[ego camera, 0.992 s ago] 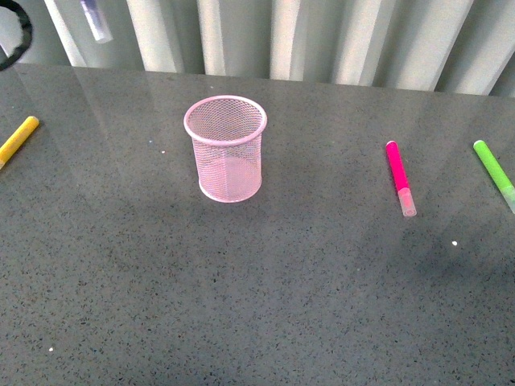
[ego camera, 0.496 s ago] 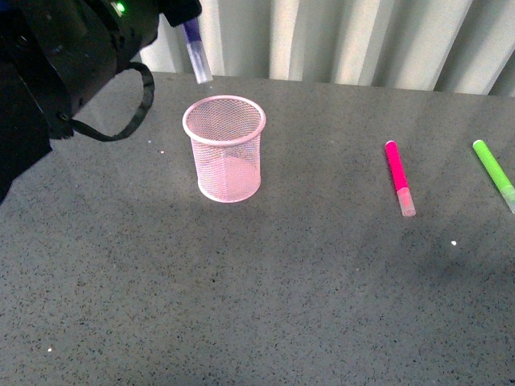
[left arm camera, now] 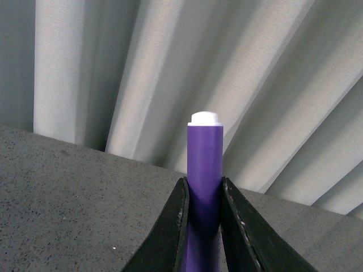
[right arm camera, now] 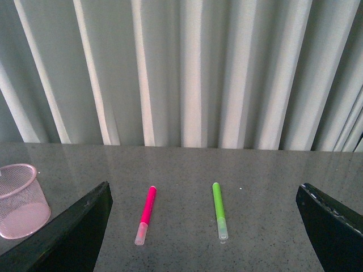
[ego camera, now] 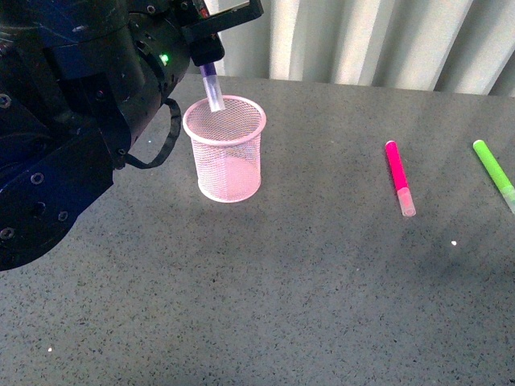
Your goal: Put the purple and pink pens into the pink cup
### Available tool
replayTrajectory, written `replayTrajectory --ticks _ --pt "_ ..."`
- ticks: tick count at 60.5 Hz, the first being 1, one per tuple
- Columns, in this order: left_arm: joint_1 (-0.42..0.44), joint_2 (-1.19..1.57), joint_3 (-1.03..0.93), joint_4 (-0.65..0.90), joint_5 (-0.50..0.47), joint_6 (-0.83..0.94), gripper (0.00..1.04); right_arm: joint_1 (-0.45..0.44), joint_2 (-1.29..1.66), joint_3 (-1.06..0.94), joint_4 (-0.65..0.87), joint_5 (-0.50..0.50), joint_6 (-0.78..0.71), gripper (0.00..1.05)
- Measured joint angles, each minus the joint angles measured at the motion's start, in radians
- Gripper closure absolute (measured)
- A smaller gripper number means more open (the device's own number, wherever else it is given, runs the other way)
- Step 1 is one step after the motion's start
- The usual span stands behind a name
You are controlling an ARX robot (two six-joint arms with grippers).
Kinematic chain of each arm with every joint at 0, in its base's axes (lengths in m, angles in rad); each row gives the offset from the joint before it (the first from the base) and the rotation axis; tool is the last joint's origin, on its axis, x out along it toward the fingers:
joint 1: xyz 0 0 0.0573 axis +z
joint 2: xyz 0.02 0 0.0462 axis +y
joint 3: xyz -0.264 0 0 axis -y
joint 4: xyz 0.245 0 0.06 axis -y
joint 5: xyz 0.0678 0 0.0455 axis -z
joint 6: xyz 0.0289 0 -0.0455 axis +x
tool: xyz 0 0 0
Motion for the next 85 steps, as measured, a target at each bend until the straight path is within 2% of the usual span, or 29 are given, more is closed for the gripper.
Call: replayTrajectory --ticks 22,32,38,54,59,67,71,81,85 --pt "-0.005 0.054 0.014 0.003 -0.016 0.004 0.92 0.000 0.000 0.000 0.000 0.000 0.000 0.07" --pt "-0.007 0.056 0.022 -0.057 0.006 -0.003 0.92 0.000 0.000 0.000 0.000 0.000 0.000 0.07" --pt "-0.007 0.055 0.019 -0.125 0.063 -0.044 0.68 0.000 0.000 0.000 0.000 0.000 0.000 0.07" --pt "0.034 -0.036 -0.019 -0.241 0.089 -0.112 0.22 0.000 0.000 0.000 0.000 0.000 0.000 0.07" --pt "0.059 -0.137 -0.040 -0.368 0.116 -0.082 0.06 0.000 0.000 0.000 0.000 0.000 0.000 0.07" --pt "0.088 -0.285 -0.064 -0.636 0.148 0.003 0.07 0.000 0.000 0.000 0.000 0.000 0.000 0.07" --pt "0.091 -0.305 -0.068 -0.666 0.146 0.021 0.07 0.000 0.000 0.000 0.000 0.000 0.000 0.07" --pt "0.092 -0.300 -0.077 -0.657 0.136 0.057 0.08 0.000 0.000 0.000 0.000 0.000 0.000 0.07" --pt "0.094 -0.281 -0.141 -0.429 0.042 0.143 0.18 0.000 0.000 0.000 0.000 0.000 0.000 0.07"
